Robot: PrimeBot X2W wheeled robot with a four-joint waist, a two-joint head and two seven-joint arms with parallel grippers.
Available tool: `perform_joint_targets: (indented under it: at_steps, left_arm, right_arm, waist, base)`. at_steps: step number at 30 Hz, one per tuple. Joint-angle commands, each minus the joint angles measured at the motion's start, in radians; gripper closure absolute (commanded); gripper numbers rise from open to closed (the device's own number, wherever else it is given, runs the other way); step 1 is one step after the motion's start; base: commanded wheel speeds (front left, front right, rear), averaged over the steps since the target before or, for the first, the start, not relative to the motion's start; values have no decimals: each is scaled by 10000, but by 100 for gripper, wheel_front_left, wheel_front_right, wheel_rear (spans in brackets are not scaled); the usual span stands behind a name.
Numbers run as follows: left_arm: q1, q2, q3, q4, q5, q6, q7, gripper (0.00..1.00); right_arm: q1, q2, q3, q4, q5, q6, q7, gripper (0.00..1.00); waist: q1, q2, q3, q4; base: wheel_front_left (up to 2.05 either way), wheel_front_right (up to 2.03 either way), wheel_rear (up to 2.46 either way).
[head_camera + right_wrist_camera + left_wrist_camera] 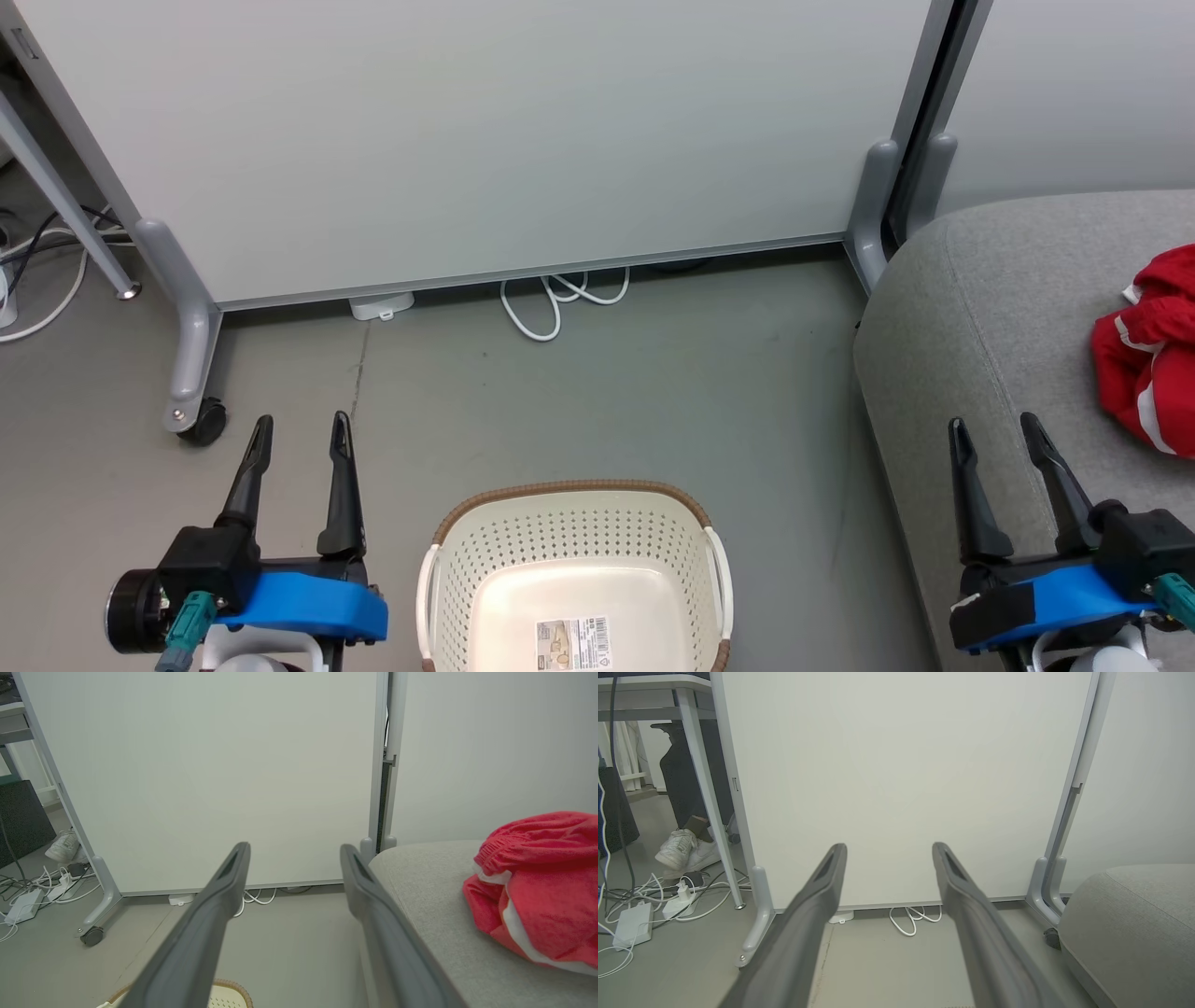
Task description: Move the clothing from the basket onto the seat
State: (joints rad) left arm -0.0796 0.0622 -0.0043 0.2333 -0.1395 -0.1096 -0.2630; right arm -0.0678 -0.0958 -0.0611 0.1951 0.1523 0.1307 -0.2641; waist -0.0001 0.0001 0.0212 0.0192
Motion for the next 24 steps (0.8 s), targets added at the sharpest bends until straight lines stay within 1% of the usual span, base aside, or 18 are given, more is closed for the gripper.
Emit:
perform_joint_targets:
  at_steps: [1, 13, 14, 17, 24]
  left_arm:
    - [114, -20, 63, 52, 70, -54, -25, 0]
    - [-4, -105, 158, 175, 272, -159, -25, 0]
    - [72, -107, 123, 221, 242, -136, 0, 100]
    - [221, -125, 143, 482, 180, -137, 78, 100]
    - [96, -123, 320, 519, -1255, -144, 509, 100]
  right_arm:
    - [175, 39, -18, 32, -18, 1, -4, 0]
    - [214, 165, 64, 84, -51, 1, -4, 0]
    - [153, 134, 57, 125, -12, 0, 2, 100]
    - [183, 168, 49, 392, 66, 0, 34, 100]
    - [76, 195, -61, 445, 1471, 0, 451, 100]
  waist:
    - [1, -1, -9, 25]
    - [1, -1, 23, 100]
    - [2, -1, 22, 100]
    - [2, -1, 21, 99]
    - [2, -1, 9, 83]
  base:
    - [0, 0, 0]
    - [0, 0, 0]
    - [0, 0, 0]
    - [0, 0, 0]
    - [0, 0, 0]
